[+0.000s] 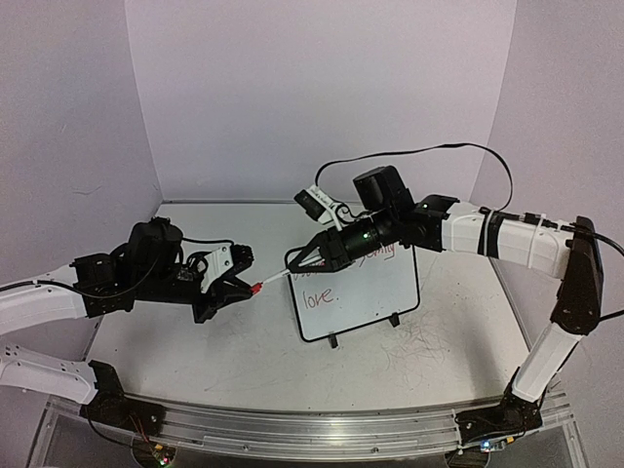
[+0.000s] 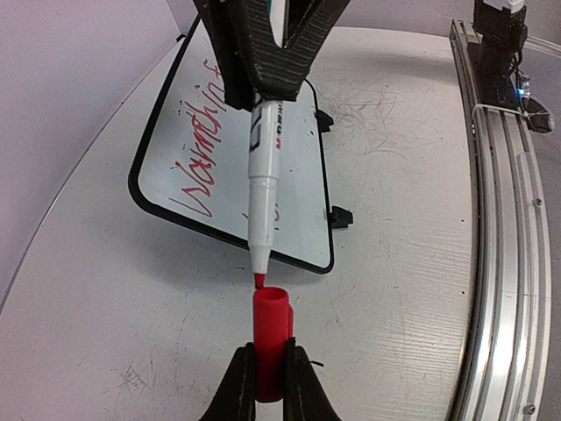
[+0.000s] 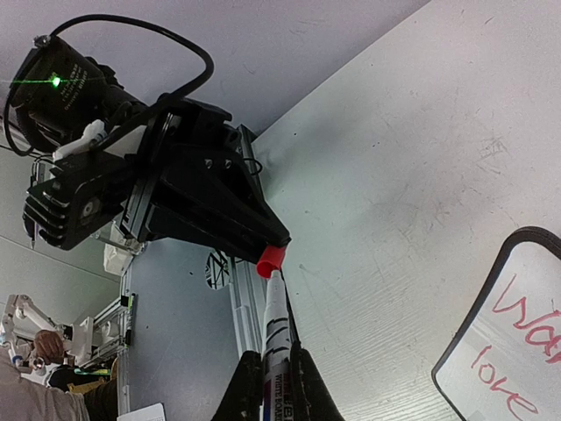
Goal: Write a sentence on the whiteboard
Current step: Insert the whiteboard marker without the cap into the pen cap.
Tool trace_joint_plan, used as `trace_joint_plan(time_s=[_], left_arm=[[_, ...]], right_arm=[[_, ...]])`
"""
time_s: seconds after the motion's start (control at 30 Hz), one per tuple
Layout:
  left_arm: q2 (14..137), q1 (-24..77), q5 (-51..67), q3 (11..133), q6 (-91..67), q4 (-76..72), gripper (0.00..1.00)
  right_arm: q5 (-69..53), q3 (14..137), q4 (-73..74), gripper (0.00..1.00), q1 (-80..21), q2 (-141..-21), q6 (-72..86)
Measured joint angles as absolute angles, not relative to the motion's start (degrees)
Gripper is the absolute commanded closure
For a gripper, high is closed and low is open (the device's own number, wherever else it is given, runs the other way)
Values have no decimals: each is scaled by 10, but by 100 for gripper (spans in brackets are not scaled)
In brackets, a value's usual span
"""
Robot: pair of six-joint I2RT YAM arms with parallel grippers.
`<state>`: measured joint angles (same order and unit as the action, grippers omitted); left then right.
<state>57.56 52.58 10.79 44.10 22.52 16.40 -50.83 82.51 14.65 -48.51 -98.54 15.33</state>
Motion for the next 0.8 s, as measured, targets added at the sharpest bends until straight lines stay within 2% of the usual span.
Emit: trace_joint_plan(time_s=[0.8], left_arm=[[576,529,108,441,225,164,100]], right_arm=[[-505,838,152,100,-500,-996,154]])
